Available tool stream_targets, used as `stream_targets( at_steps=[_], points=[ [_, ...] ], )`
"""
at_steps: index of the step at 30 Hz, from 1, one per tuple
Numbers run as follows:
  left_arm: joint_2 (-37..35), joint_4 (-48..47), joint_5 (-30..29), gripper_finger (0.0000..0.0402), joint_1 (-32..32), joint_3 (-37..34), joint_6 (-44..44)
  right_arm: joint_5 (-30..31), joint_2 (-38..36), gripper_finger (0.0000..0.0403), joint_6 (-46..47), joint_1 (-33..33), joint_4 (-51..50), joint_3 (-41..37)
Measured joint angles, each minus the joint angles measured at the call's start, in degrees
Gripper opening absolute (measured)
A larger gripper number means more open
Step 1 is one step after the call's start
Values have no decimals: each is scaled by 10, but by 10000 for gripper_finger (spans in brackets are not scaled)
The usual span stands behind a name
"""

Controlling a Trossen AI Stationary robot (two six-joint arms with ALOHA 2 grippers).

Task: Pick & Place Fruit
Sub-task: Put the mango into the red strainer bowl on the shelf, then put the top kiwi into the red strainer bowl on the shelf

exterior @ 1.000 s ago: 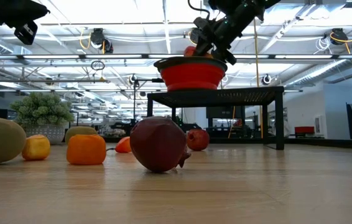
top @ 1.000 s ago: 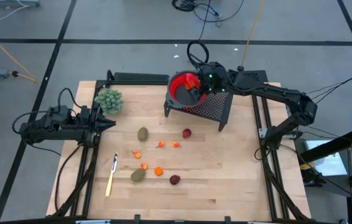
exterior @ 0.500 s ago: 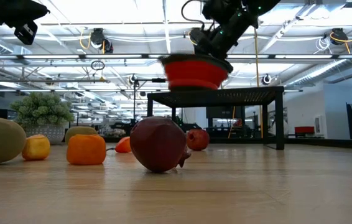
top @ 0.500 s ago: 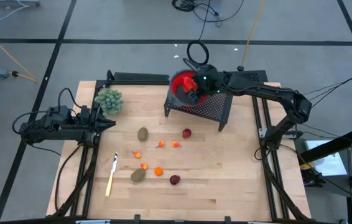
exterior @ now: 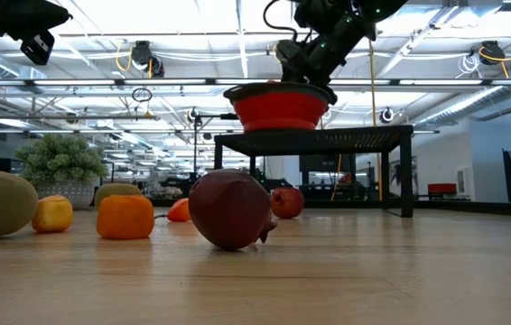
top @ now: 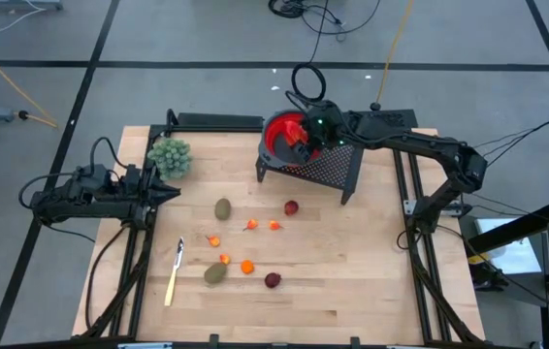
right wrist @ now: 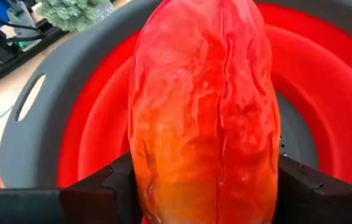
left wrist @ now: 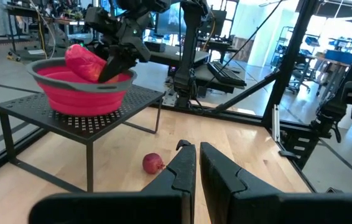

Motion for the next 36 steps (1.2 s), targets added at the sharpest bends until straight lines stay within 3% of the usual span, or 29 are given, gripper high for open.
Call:
stream_targets(
  at_steps=[16, 22, 28, 36],
  points=[
    [0, 0, 0, 21, 0, 0, 2, 2, -1, 282, -11, 0, 11, 0],
    [0, 0, 0, 21, 0, 0, 2, 3, -5, 278, -12, 4, 15, 0],
    [0, 0, 0, 21, 0, 0, 1, 5, -40, 220, -48, 33, 21, 0],
    [0, 0, 0, 21, 0, 0, 1, 11, -62, 68, -61, 76, 19, 1]
  ],
)
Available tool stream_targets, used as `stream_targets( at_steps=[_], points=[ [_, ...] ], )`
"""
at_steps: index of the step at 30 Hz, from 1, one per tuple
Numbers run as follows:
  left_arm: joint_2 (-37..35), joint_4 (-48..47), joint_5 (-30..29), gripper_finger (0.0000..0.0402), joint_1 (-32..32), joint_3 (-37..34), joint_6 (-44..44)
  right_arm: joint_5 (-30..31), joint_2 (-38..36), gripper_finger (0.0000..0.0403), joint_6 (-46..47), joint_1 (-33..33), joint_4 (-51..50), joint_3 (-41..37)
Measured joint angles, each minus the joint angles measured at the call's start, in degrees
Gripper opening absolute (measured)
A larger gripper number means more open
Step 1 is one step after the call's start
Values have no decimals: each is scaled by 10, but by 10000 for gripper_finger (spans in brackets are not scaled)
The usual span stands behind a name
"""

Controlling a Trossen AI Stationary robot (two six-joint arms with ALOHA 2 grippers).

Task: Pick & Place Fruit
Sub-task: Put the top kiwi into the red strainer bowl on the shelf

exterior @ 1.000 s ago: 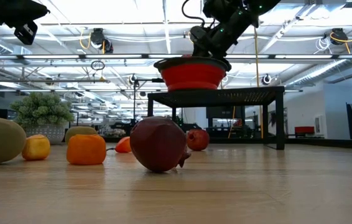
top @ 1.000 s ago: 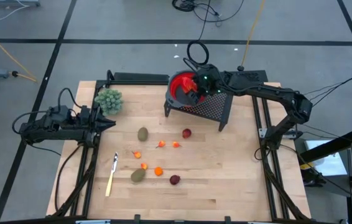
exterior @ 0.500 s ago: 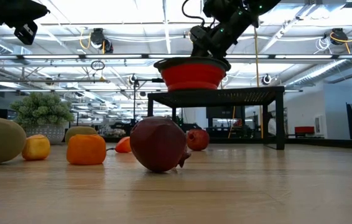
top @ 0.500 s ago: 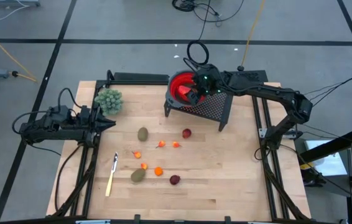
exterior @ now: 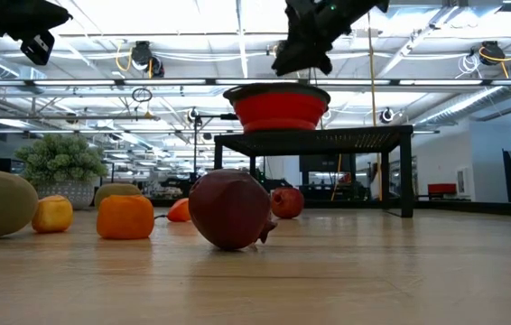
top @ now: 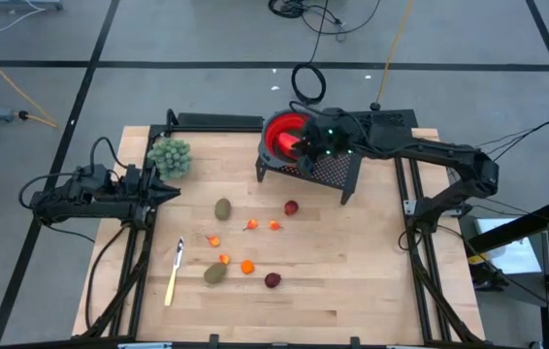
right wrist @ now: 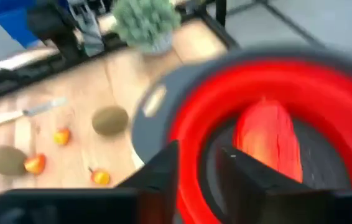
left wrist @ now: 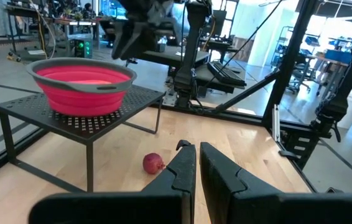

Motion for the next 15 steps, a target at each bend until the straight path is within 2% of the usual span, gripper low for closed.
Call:
stream_targets(
  at_steps=[2, 4, 15],
  points=[
    [0, 0, 0, 21, 0, 0, -1, 12, -9, 27, -2, 11, -13, -2],
    [0, 0, 0, 21, 0, 0, -2, 25, -16, 8, -11, 25, -6, -2],
    [0, 0, 1, 21, 0, 0, 1, 153, -55, 1, 4, 111, -23, -1]
  ],
)
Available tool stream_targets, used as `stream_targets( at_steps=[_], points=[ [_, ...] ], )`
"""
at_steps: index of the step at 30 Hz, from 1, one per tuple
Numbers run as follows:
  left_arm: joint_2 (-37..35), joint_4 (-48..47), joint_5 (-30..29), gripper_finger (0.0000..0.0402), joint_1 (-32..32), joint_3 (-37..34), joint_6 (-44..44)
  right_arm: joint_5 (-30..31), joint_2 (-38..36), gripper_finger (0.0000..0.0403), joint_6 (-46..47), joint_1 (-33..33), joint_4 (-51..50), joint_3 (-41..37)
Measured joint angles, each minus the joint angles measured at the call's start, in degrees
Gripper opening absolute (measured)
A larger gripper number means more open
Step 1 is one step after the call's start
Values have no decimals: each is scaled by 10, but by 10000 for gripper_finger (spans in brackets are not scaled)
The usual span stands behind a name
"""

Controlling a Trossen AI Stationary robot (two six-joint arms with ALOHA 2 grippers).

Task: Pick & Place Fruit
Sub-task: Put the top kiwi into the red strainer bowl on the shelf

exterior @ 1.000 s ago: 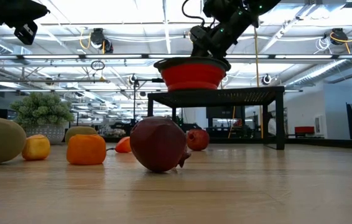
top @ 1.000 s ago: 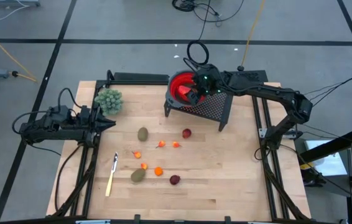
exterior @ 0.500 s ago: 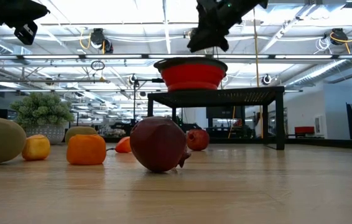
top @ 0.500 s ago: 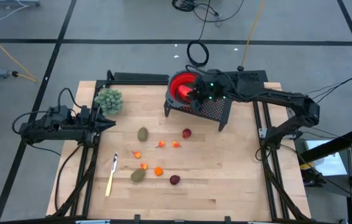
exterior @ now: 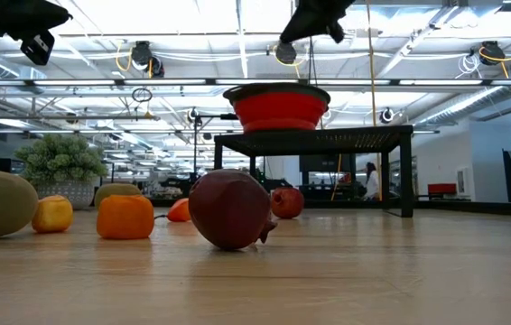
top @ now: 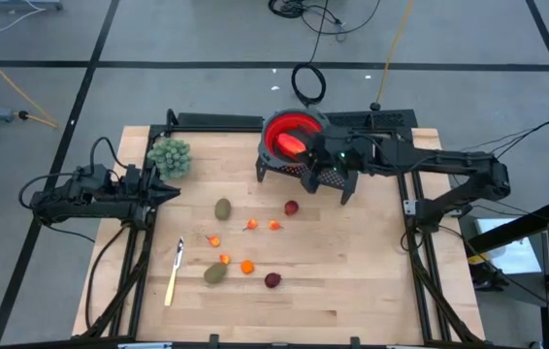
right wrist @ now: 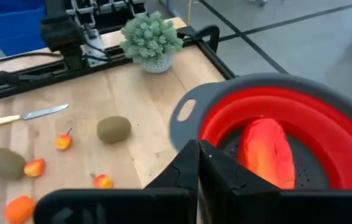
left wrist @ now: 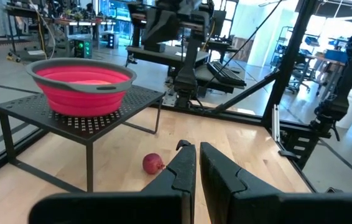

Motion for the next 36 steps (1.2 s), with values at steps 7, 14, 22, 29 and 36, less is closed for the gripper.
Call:
stream_targets(
  at_steps=[7, 14, 22, 29, 36],
  points=[
    [0, 0, 5, 21, 0, 0, -15, 70, -27, 1, 36, 62, 20, -26],
    [0, -1, 5, 21, 0, 0, -31, 156, -83, 1, 78, 142, 114, -121],
    [1, 0, 6, 21, 0, 0, -53, 238, -178, 0, 88, 218, 259, -275],
    [2, 0, 4, 21, 0, 0, -65, 238, -286, 0, 84, 231, 277, -366],
    [64, 55, -1, 21, 0, 0, -69, 136, -418, 0, 43, 213, 269, -423]
  ],
)
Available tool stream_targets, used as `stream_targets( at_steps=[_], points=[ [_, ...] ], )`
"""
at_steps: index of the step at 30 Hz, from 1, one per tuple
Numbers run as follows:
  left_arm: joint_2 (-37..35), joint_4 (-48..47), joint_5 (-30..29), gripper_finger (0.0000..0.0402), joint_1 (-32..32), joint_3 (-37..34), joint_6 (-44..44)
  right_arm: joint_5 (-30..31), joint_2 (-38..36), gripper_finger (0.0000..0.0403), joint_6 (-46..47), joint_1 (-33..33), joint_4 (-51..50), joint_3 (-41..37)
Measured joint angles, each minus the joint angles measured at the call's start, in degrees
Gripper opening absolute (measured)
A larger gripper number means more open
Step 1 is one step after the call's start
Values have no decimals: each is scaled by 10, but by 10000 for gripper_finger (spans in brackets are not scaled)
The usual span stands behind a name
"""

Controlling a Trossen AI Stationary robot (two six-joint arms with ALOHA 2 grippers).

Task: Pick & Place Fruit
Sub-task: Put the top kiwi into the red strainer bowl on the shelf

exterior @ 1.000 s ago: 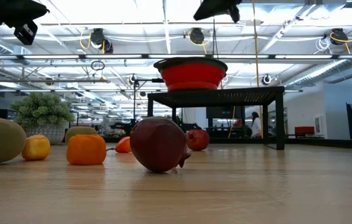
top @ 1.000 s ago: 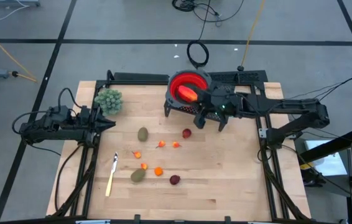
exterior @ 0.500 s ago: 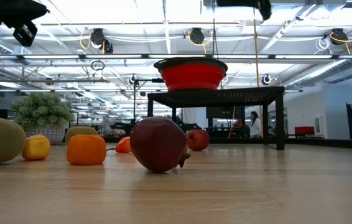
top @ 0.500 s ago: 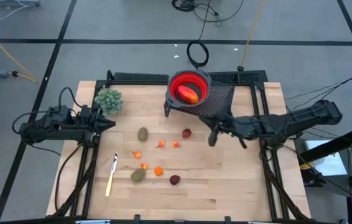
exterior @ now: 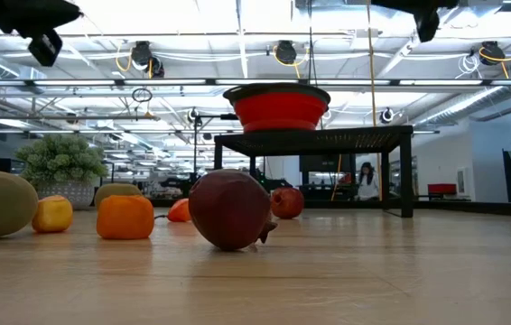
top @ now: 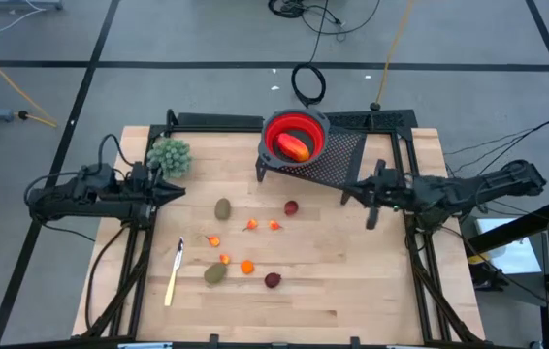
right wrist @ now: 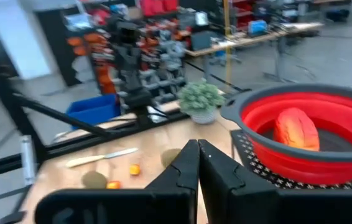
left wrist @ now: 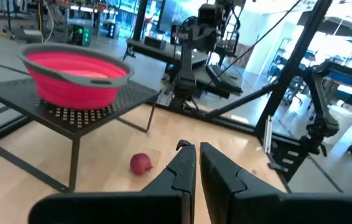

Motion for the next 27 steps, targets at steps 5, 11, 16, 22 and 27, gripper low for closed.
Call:
stream_targets(
  at_steps=[5, 11, 16, 22, 27],
  points=[
    [92, 59, 0, 21, 0, 0, -5, -71, -78, 0, -16, -21, -21, -28],
    [206, 138, 0, 21, 0, 0, -9, -149, -140, 0, -21, -38, -57, -46],
    [289, 175, -1, 21, 0, 4, -39, -181, -169, 0, -59, -39, -66, -55],
    [375, 168, -18, 21, -7, 34, -84, -212, -194, 0, -89, -39, -77, -56],
    [433, 124, -33, 21, -27, 85, -85, -227, -219, 0, -80, -39, -125, -56]
  ],
)
